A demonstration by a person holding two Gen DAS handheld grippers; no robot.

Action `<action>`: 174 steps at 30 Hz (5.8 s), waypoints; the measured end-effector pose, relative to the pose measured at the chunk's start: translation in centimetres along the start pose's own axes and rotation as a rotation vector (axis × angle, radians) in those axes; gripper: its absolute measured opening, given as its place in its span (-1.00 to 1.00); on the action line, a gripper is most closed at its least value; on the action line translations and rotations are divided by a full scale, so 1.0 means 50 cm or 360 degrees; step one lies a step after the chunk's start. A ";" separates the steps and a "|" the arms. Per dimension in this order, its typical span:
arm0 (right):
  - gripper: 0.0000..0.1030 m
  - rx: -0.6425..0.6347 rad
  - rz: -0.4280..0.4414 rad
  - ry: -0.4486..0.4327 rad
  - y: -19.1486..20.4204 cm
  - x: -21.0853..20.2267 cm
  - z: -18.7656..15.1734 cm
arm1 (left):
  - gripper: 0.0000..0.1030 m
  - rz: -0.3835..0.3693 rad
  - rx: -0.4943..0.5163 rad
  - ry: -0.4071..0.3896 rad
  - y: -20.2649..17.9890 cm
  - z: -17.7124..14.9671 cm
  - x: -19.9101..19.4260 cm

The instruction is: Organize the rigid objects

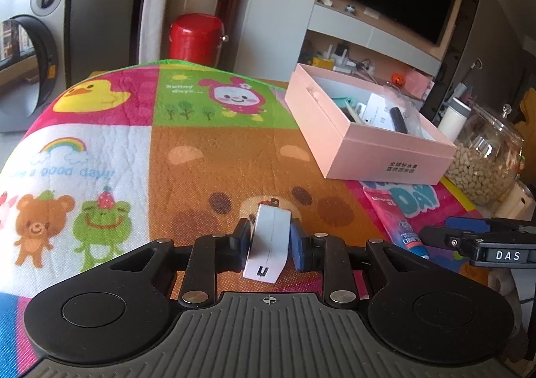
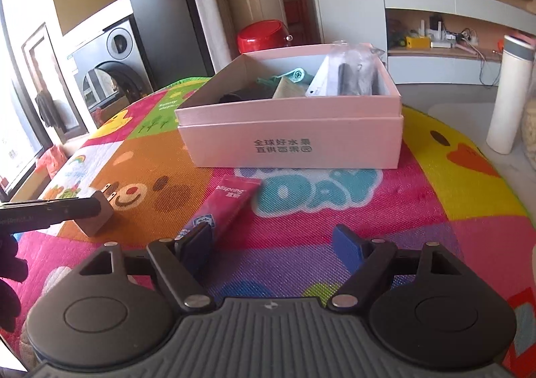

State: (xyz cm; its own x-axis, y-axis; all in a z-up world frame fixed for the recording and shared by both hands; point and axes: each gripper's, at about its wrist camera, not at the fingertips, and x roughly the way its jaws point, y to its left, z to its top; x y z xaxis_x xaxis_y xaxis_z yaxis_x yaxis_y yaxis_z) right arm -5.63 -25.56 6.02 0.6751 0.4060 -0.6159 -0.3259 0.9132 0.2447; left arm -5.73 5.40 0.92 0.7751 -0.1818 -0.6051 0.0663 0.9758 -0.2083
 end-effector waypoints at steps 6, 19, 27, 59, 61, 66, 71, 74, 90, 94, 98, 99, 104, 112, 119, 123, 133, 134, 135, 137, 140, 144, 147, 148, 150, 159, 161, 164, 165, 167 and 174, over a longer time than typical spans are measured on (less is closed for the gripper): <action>0.54 0.0005 0.0110 -0.0013 0.013 -0.015 -0.005 | -0.47 0.0025 0.0013 -0.0007 -0.024 -0.003 0.037; 0.54 -0.0306 0.0168 0.0012 0.120 -0.008 -0.013 | -0.47 0.0078 0.0120 -0.0041 -0.041 -0.015 0.036; 0.54 -0.0355 0.0004 0.0015 0.097 -0.007 -0.024 | -0.47 0.0073 0.0116 -0.0045 -0.040 -0.016 0.036; -0.60 -0.0504 -0.0086 -0.0369 0.103 -0.148 0.025 | -0.47 0.0008 0.0029 -0.0062 -0.021 -0.017 0.033; -0.60 -0.0505 -0.0085 -0.0430 0.105 -0.166 0.038 | -0.47 0.0002 0.0019 -0.0065 -0.020 -0.017 0.033; -0.60 -0.0511 -0.0100 -0.0475 0.101 -0.179 0.047 | -0.47 -0.0026 -0.0029 -0.0075 -0.012 -0.018 0.030; -0.60 -0.0477 -0.0141 -0.0441 0.087 -0.167 0.030 | -0.47 -0.0008 0.0041 -0.0062 -0.024 -0.025 0.012; -0.60 -0.0469 -0.0137 -0.0449 0.080 -0.172 0.025 | -0.47 0.0005 0.0083 -0.0060 -0.031 -0.033 -0.004; -0.61 -0.0442 -0.0078 -0.0478 0.072 -0.187 0.023 | -0.53 -0.0004 0.0147 -0.0171 -0.033 -0.025 -0.042; -0.61 -0.0412 -0.0082 -0.0537 0.058 -0.210 0.045 | -0.53 -0.0032 0.0216 -0.0241 -0.049 -0.005 -0.057; -0.61 -0.0417 -0.0123 -0.0647 0.052 -0.239 0.069 | -0.53 -0.0071 0.0232 -0.0279 -0.060 0.017 -0.066; -0.61 -0.0418 -0.0133 -0.0671 0.050 -0.245 0.076 | -0.53 -0.0084 0.0239 -0.0291 -0.063 0.024 -0.069; -0.61 -0.0416 -0.0157 -0.0756 0.042 -0.270 0.101 | -0.53 -0.0185 0.0292 -0.0358 -0.091 0.081 -0.082; -0.61 -0.0501 -0.0214 -0.0872 0.051 -0.271 0.200 | -0.53 -0.0374 0.0415 -0.0625 -0.189 0.277 -0.068; -0.11 -0.0434 -0.0288 -0.0671 0.050 -0.144 0.391 | -0.48 -0.0443 0.0072 -0.0344 -0.173 0.440 0.101; -0.02 -0.0387 -0.0407 -0.0625 0.031 -0.094 0.400 | -0.48 -0.0401 0.0126 -0.0299 -0.143 0.381 0.109; 0.28 -0.0326 -0.0260 -0.0350 0.017 -0.063 0.176 | -0.48 -0.0184 0.0351 -0.0102 -0.091 0.143 0.016; 0.30 -0.0304 -0.0224 -0.0300 0.023 -0.060 0.153 | -0.48 -0.0134 0.0364 -0.0073 -0.088 0.125 0.011; 0.36 -0.0266 -0.0199 -0.0253 0.026 -0.055 0.134 | -0.48 -0.0072 0.0371 -0.0042 -0.085 0.107 0.010; 0.43 -0.0183 -0.0177 -0.0151 0.033 -0.036 0.103 | -0.48 0.0016 0.0341 0.0019 -0.078 0.078 0.014; 0.43 -0.0128 -0.0185 -0.0025 0.050 0.006 0.066 | -0.48 0.0025 0.0237 0.0137 -0.062 0.047 0.047; 0.59 -0.0031 -0.0260 0.0072 0.050 0.064 0.034 | -0.20 -0.0010 0.0217 0.0101 -0.075 0.020 0.069; 0.83 -0.0085 -0.0360 0.0041 0.054 0.071 0.028 | 0.16 0.0014 0.0281 0.0047 -0.107 0.007 0.080; 0.87 -0.0068 -0.0370 0.0050 0.052 0.071 0.028 | 0.16 0.0042 0.0306 0.0017 -0.116 0.001 0.081; 0.95 -0.0033 -0.0383 0.0063 0.042 0.075 0.031 | 0.15 0.0082 0.0306 -0.0022 -0.127 -0.003 0.086; 1.00 -0.0009 -0.0463 0.0013 0.040 0.073 0.024 | -0.17 0.0125 0.0178 -0.0052 -0.108 0.004 0.082; 1.00 0.0011 -0.0464 -0.0003 0.039 0.073 0.022 | -0.14 0.0148 0.0227 -0.0046 -0.119 0.002 0.086; 1.00 0.0017 -0.0478 -0.0017 0.040 0.075 0.022 | -0.06 0.0168 0.0277 -0.0040 -0.131 0.000 0.090; 1.00 0.0018 -0.0482 -0.0021 0.040 0.076 0.022 | -0.05 0.0169 0.0275 -0.0040 -0.131 0.000 0.091; 1.00 0.0019 -0.0484 -0.0026 0.041 0.077 0.022 | -0.04 0.0164 0.0261 -0.0040 -0.129 0.000 0.091; 1.00 -0.0009 -0.0432 -0.0071 0.034 0.063 0.007 | -0.02 0.0176 0.0273 -0.0040 -0.130 0.000 0.090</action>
State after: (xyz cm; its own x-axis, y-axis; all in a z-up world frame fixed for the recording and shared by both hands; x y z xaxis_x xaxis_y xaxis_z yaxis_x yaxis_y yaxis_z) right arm -3.81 -22.70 4.76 0.7666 0.1475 -0.6250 -0.1325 0.9886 0.0709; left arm -2.67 -1.78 -0.47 0.7989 -0.0712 -0.5973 0.0840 0.9964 -0.0064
